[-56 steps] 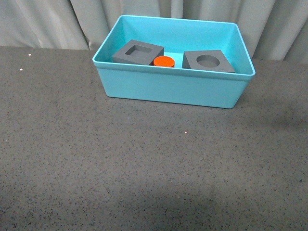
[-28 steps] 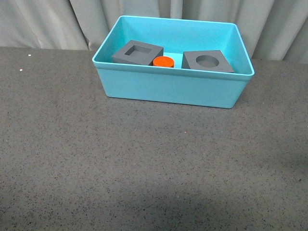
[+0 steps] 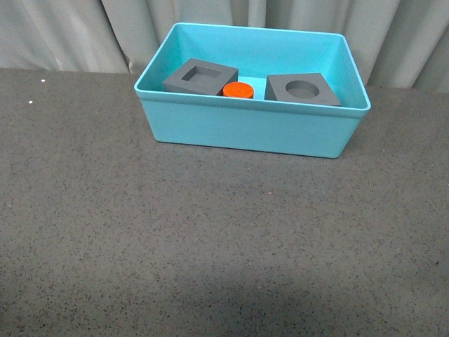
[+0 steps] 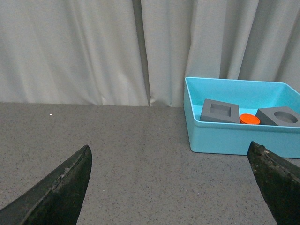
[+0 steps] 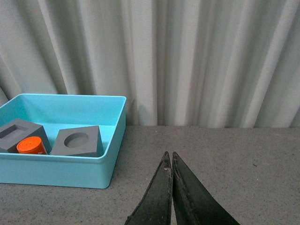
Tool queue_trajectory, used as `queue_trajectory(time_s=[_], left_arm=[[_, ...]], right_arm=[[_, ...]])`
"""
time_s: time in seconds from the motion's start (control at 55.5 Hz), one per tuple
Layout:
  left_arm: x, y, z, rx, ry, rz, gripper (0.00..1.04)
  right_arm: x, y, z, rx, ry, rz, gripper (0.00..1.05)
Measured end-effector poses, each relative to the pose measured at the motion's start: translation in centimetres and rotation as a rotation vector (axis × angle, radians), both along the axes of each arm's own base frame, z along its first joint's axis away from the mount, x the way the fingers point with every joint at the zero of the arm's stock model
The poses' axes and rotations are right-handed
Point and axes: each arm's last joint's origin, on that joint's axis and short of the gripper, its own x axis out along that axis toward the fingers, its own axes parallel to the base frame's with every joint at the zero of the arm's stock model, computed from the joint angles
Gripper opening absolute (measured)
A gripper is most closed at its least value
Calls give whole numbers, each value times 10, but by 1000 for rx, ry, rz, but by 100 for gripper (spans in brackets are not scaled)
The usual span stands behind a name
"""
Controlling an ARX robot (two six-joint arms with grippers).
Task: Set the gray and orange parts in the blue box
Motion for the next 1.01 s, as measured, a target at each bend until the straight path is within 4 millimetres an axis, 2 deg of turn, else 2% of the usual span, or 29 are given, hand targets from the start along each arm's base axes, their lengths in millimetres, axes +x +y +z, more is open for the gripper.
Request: queue_trajectory(time_s=[0.09, 0.45, 1.009], left_arm=[[0, 0, 0, 0, 0, 0, 98], [0, 0, 0, 0, 0, 0, 98], [0, 0, 0, 0, 0, 0, 98]], right_arm=[[-6, 0, -8, 0, 23, 0, 0], [-22, 0, -2, 0, 0, 0, 0], [-36, 0, -1, 0, -4, 1, 0]])
